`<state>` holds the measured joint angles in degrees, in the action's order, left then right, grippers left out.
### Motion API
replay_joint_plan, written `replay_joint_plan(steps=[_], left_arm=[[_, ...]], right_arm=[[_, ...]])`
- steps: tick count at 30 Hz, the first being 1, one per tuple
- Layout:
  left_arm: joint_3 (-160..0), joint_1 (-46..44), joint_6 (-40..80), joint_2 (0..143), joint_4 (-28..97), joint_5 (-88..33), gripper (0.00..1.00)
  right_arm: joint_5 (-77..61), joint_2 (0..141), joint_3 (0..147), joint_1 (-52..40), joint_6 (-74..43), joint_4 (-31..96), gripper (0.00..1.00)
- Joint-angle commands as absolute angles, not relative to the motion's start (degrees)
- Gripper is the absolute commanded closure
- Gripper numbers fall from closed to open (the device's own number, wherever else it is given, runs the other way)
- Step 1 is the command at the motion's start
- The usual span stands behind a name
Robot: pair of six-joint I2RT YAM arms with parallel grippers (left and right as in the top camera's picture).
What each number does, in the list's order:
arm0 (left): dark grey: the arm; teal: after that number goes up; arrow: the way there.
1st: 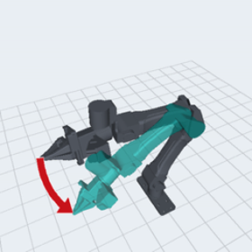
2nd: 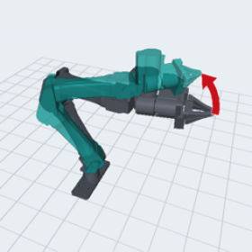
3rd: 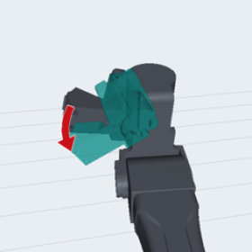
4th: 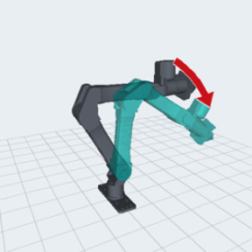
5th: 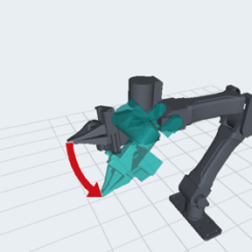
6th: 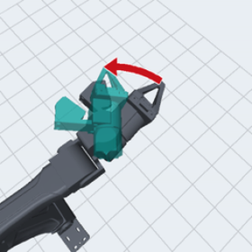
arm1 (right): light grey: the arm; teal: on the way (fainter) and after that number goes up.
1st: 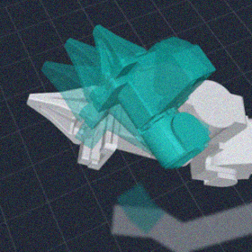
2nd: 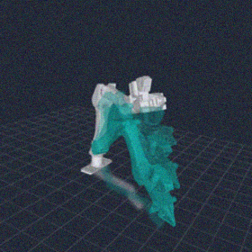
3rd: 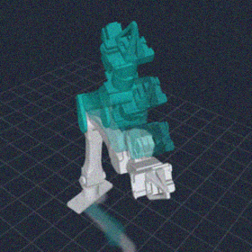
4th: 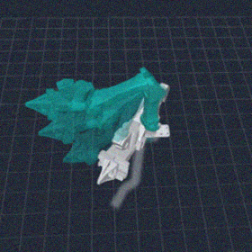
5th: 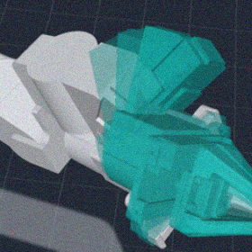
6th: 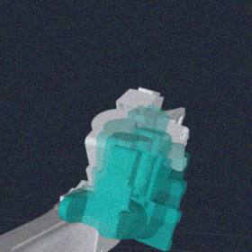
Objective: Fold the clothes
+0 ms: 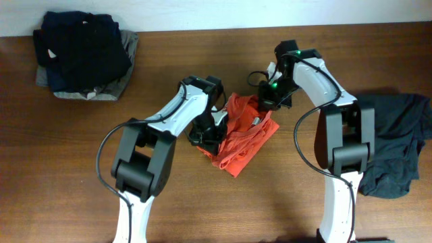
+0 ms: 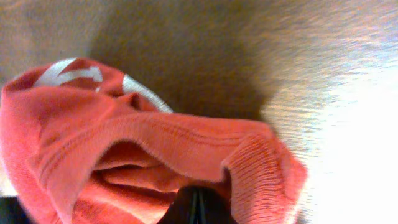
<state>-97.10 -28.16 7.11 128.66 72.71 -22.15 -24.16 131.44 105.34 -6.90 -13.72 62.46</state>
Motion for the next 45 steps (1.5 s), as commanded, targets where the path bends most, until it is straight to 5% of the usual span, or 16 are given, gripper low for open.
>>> replay_joint_plan(steps=[1,14,22,26,28,29,31,33,37,40,41,43,45], left_arm=[[-96.55,-28.08,6.72,132.22,74.11,-22.96,0.98],[-96.57,-28.01,6.57,132.86,77.1,-17.3,1.0],[-96.57,-28.01,6.59,126.85,74.28,-13.56,0.99],[-96.57,-27.97,6.63,122.54,72.2,-9.96,0.99],[-96.57,-27.97,6.61,121.12,71.96,-8.86,0.99],[-96.57,-27.97,6.61,120.38,71.79,-7.25,0.99],[-96.64,-27.97,6.61,119.92,71.55,-5.1,0.99],[-97.01,-27.97,6.63,119.7,71.61,-3.51,0.99],[-98.06,-27.97,6.81,118.61,71.55,-2.48,0.98],[-99.53,-27.94,6.81,118.34,71.09,-2.48,0.64],[-99.98,-27.81,6.81,118.34,70.59,-2.33,0.32],[-100.44,-27.4,6.81,118.32,68.64,-1.32,0.01],[-101.41,-26.57,7.07,118.3,67.92,-1.17,0.01]], right_arm=[[-24.49,131.63,104.95,-6.24,-13.76,61.6,0.96],[-23.33,131.63,106.45,-5.15,-13.76,57.04,0.96],[-23.46,131.61,116.31,-3.29,-12.05,64.6,0.95],[-23.57,131.61,122.52,-3.31,-11.07,69.78,0.72],[-23.46,131.61,125.99,-3.29,-10.57,72.77,0.5],[-23.31,131.61,129.19,-2.9,-10.02,75.55,0.28],[-23.29,131.61,132.7,-2.13,-9.82,78.72,0.08],[-23.31,131.61,136.18,-1.19,-9.85,81.97,0.0],[-22.9,131.52,141.8,1.23,-9.85,89.3,0.01],[-20.27,131.39,144.22,3.03,-9.91,94.7,0.01],[-19.55,131.33,144.62,3.46,-10.0,95.98,0.01],[-18.13,130.43,144.77,4.51,-10.79,97.36,0.01],[-18.13,128.31,144.77,4.58,-11.22,97.36,0.02]])
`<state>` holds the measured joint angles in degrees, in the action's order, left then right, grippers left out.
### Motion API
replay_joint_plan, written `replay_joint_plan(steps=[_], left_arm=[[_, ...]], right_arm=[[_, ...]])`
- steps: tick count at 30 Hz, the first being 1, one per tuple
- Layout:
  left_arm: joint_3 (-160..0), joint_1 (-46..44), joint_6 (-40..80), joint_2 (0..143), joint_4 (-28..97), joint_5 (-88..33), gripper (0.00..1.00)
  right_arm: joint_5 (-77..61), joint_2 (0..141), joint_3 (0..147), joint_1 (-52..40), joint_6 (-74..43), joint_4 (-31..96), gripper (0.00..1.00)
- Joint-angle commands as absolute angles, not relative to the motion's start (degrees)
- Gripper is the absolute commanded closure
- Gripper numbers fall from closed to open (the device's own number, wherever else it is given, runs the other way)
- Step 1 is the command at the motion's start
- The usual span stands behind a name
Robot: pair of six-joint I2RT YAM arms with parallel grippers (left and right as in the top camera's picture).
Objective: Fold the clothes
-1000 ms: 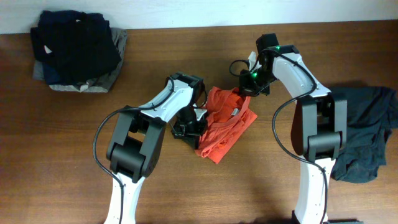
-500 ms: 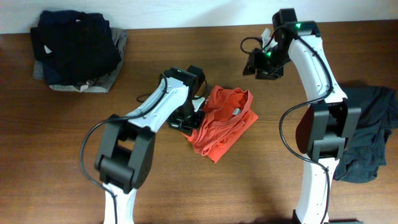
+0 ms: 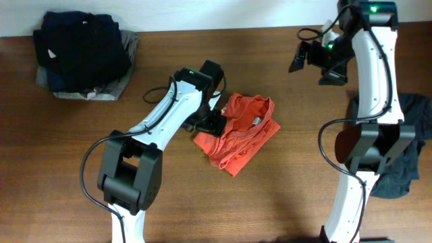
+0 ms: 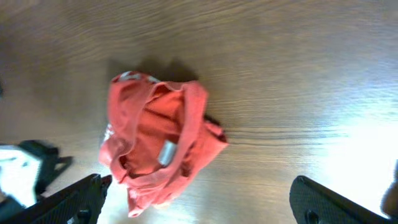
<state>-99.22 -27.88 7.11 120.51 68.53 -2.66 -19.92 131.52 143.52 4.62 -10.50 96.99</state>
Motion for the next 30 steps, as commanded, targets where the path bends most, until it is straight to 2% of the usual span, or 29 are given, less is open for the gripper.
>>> replay_joint_plan(steps=[1,9,16,21,25,30], left_arm=[[-102.19,-26.15,7.22,118.3,68.01,-1.19,0.01],[-111.0,-21.17,10.37,118.26,69.06,-1.23,0.01],[-113.47,-15.31,17.34,118.26,67.33,-1.83,0.01],[-113.49,-11.38,17.08,118.26,65.95,-8.03,0.01],[-113.49,-9.87,17.1,118.26,65.32,-8.14,0.01],[-113.47,-9.58,17.1,118.26,64.1,-8.08,0.01]], right_arm=[[-18.11,127.33,144.77,4.54,-11.35,97.36,0.02],[-13.32,115.33,143.02,0.36,-12.49,97.36,0.01],[-6.26,102.74,132.0,-8.56,-16.27,97.34,0.01],[0.19,96.95,119.77,-15.94,-24.49,97.32,0.01],[3.29,96.4,112.16,-20.47,-31.53,97.1,0.01],[5.15,96.4,101.51,-24.38,-42.35,90.28,0.01]])
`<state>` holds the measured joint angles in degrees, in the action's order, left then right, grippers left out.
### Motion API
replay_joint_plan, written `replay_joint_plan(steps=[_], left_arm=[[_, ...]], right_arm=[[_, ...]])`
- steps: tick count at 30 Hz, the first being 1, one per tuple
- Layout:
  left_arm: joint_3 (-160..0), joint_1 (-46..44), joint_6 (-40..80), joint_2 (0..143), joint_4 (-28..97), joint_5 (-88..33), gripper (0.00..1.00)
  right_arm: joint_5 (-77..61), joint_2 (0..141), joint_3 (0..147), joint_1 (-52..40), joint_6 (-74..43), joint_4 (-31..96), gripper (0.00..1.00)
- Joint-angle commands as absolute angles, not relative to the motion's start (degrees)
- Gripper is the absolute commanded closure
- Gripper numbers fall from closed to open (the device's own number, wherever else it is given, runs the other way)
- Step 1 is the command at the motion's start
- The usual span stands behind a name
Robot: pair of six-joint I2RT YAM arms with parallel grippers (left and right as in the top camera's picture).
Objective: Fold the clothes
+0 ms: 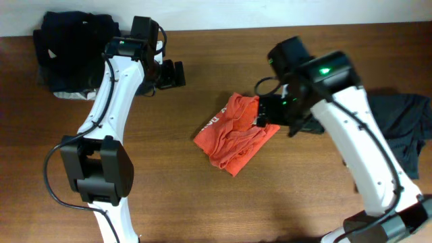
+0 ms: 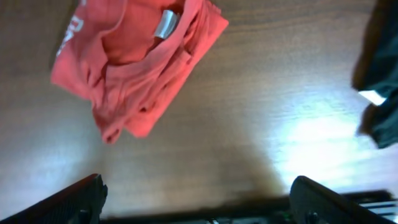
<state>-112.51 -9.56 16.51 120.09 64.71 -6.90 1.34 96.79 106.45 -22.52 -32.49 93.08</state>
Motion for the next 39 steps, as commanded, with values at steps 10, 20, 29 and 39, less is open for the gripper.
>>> replay_joint_plan(steps=[10,20,29,39], left_arm=[[-113.47,-9.58,17.12,118.26,63.88,-7.49,0.01],[-113.47,-9.58,17.12,118.26,63.64,-7.53,0.01],[-113.47,-9.58,17.12,118.26,63.66,-7.51,0.01],[-113.47,-9.58,17.12,118.26,63.66,-7.51,0.01]], right_arm=[[5.72,96.49,81.41,-24.77,-56.25,73.03,0.01],[5.96,96.51,70.37,-24.69,-56.25,59.18,0.01],[6.09,96.92,69.8,-24.73,-56.25,54.13,0.01],[6.76,97.3,68.25,-24.73,-56.25,51.35,0.01]])
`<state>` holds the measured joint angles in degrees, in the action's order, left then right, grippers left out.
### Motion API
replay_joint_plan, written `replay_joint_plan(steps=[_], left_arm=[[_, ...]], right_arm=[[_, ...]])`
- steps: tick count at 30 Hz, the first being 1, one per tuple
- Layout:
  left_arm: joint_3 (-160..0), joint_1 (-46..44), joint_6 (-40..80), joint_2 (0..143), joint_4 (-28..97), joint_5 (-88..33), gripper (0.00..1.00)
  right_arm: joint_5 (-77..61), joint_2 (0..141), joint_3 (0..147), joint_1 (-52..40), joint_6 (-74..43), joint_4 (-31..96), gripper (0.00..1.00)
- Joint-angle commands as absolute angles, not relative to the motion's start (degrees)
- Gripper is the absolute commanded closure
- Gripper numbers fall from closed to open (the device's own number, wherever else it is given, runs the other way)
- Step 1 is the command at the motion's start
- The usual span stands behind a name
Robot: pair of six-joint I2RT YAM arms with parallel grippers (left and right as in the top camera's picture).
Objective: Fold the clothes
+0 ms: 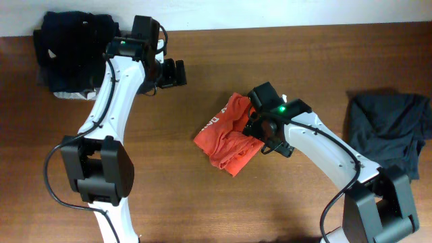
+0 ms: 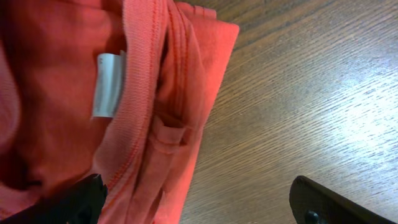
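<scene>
An orange-red shirt (image 1: 226,133) lies folded into a small bundle at the middle of the table. In the right wrist view its collar and white label (image 2: 107,84) fill the left half. My right gripper (image 1: 268,137) hovers low over the shirt's right edge, open. Its left fingertip (image 2: 84,200) is over the cloth and the other is over bare wood; the right gripper (image 2: 199,208) holds nothing. My left gripper (image 1: 177,73) is far off at the back left, open and empty.
A stack of dark folded clothes (image 1: 81,50) sits in the back left corner, close to the left arm. A loose dark grey garment (image 1: 390,131) lies at the right edge. Bare wooden tabletop (image 1: 162,196) surrounds the shirt.
My right gripper has come down much closer to the shirt's collar edge, and the right arm has shifted off the grey garment. The left arm and the shirt have not moved.
At first both grippers were at the shirt, the right one shut on a fold. Then the right gripper was open, high at the back right, with the left still at the shirt. Later the left was by the dark stack, and the right was back over the shirt, now low.
</scene>
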<state>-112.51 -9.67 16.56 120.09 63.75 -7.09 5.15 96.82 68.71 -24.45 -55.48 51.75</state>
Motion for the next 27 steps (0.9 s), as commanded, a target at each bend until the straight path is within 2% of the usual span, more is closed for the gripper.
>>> replay_joint_plan(steps=[1,27], left_arm=[[-113.47,-9.58,17.1,118.26,63.66,-7.51,0.01],[-113.47,-9.63,17.12,118.26,63.66,-7.51,0.01]], right_arm=[[6.74,97.3,68.25,-24.73,-56.25,51.31,0.01],[7.18,97.76,68.25,-24.73,-56.23,50.5,0.01]])
